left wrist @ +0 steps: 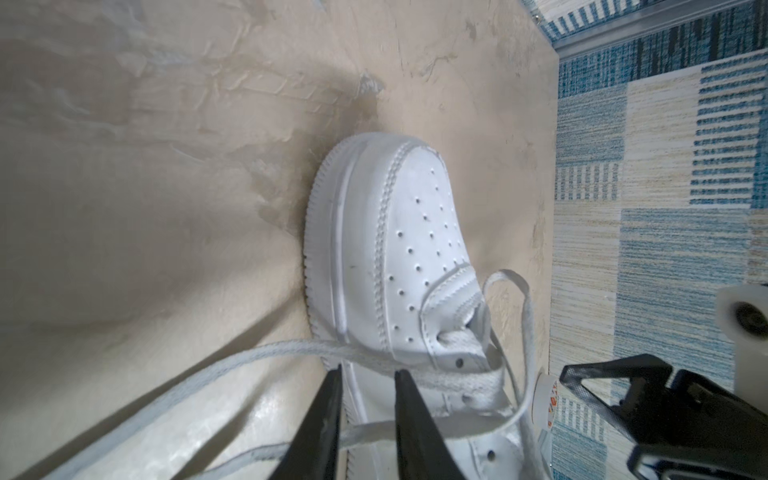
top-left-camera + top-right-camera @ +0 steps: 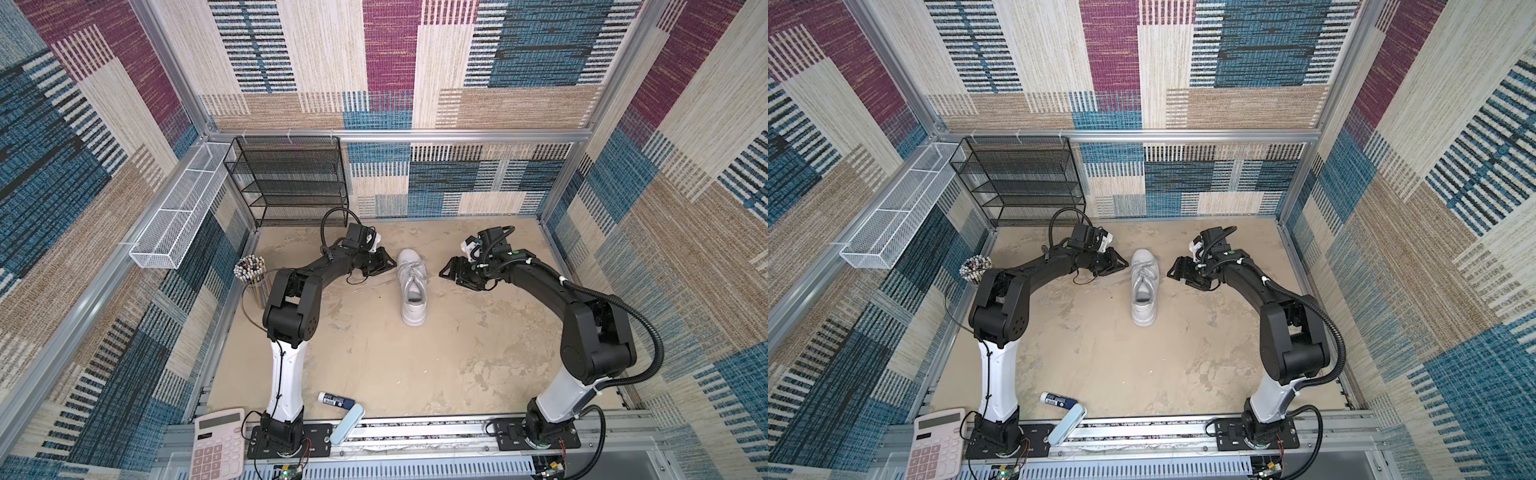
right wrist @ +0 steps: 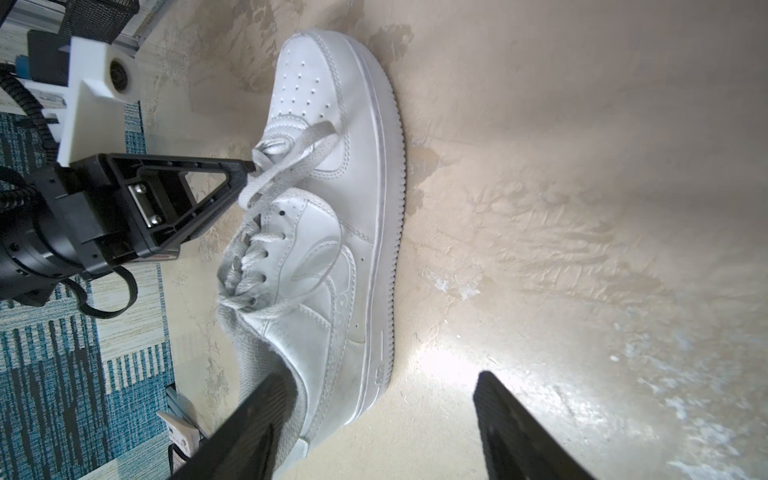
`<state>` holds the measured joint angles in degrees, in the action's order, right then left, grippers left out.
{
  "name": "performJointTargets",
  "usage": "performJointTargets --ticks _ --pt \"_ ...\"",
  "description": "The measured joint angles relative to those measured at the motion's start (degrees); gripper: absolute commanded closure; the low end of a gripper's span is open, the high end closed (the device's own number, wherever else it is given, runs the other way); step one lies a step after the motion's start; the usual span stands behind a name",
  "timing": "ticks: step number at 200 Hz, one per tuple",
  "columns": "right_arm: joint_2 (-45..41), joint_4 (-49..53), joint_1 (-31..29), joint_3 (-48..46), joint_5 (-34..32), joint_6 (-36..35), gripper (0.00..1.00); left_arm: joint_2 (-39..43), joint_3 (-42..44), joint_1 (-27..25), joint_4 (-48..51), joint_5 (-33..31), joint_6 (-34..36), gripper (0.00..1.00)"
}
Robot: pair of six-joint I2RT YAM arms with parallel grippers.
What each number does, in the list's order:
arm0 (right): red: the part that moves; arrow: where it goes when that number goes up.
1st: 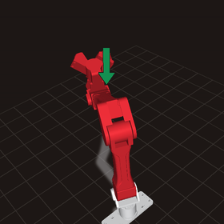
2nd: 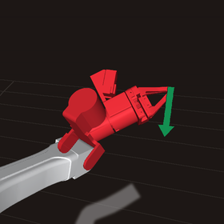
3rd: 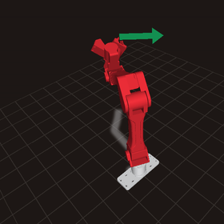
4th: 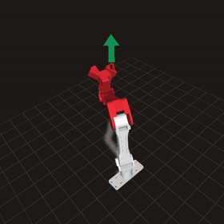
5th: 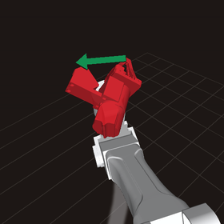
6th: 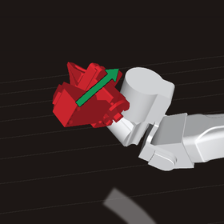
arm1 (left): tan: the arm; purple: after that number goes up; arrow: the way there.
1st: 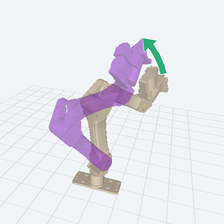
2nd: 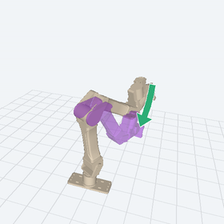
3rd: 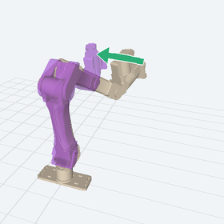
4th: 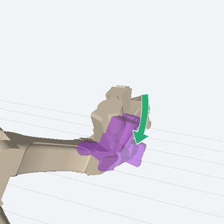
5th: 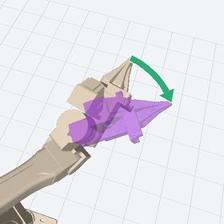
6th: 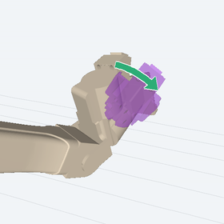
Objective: Tie the shoes
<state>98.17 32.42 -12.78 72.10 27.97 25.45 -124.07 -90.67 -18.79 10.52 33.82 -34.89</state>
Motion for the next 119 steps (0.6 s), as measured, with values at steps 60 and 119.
performJointTargets --ticks 60,119 --pt "1.4 2.6 0.0 1.4 0.2 -0.1 0.27 -0.8 1.4 0.0 -5.5 1.7 -2.2 0.74" --pt "2.4 3.0 0.0 2.9 0.4 -0.2 0.27 -1.6 1.6 0.0 -7.7 3.0 -3.7 0.74"
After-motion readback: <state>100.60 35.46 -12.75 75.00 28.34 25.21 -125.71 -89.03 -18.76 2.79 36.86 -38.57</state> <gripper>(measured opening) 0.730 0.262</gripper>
